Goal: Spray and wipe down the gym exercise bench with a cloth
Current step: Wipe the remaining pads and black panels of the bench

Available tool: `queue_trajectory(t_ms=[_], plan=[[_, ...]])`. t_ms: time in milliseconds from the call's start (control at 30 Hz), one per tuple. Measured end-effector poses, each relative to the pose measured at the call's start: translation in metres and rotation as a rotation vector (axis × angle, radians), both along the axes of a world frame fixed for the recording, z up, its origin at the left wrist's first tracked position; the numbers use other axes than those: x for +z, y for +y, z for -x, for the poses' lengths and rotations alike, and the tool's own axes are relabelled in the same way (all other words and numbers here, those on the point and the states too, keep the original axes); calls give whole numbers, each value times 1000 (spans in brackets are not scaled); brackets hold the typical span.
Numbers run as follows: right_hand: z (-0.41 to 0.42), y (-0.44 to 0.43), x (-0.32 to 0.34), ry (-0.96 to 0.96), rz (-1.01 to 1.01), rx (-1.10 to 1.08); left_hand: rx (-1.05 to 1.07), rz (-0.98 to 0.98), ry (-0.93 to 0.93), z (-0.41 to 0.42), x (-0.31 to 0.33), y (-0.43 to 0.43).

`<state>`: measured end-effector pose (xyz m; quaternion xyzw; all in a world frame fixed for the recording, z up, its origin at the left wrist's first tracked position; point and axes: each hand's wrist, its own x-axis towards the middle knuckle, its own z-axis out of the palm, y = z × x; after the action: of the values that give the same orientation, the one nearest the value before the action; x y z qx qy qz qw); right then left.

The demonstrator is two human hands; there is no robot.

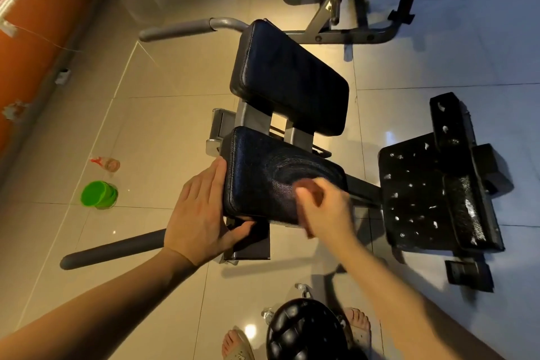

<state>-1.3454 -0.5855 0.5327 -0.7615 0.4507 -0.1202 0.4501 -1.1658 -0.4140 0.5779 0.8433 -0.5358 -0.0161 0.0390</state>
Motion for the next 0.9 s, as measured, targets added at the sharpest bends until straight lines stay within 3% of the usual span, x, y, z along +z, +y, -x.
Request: queue_trajectory(t_ms=[133, 267, 367, 433, 533, 633, 767, 900], plan=[[-15, -58, -27, 270, -10, -283, -18, 29, -9, -1, 2, -1], [-77, -23, 18, -39, -16, -113, -25, 23, 4, -1, 1, 0], [-47, 17, 36, -146, 10, 153, -34, 46, 30, -2, 1, 1], [-10, 11, 15, -56, 24, 122, -41, 72, 59, -1, 3, 1], [1, -27, -10, 196, 5, -95, -44, 111, 81, 0, 5, 1], [-47, -25, 7, 39, 20, -125, -32, 130, 108, -2, 5, 2], [-65, 17, 41, -174, 2, 96, 21, 193, 180, -4, 4, 1], [-14, 9, 25, -15, 24, 106, 72, 268, 346, -6, 2, 1]])
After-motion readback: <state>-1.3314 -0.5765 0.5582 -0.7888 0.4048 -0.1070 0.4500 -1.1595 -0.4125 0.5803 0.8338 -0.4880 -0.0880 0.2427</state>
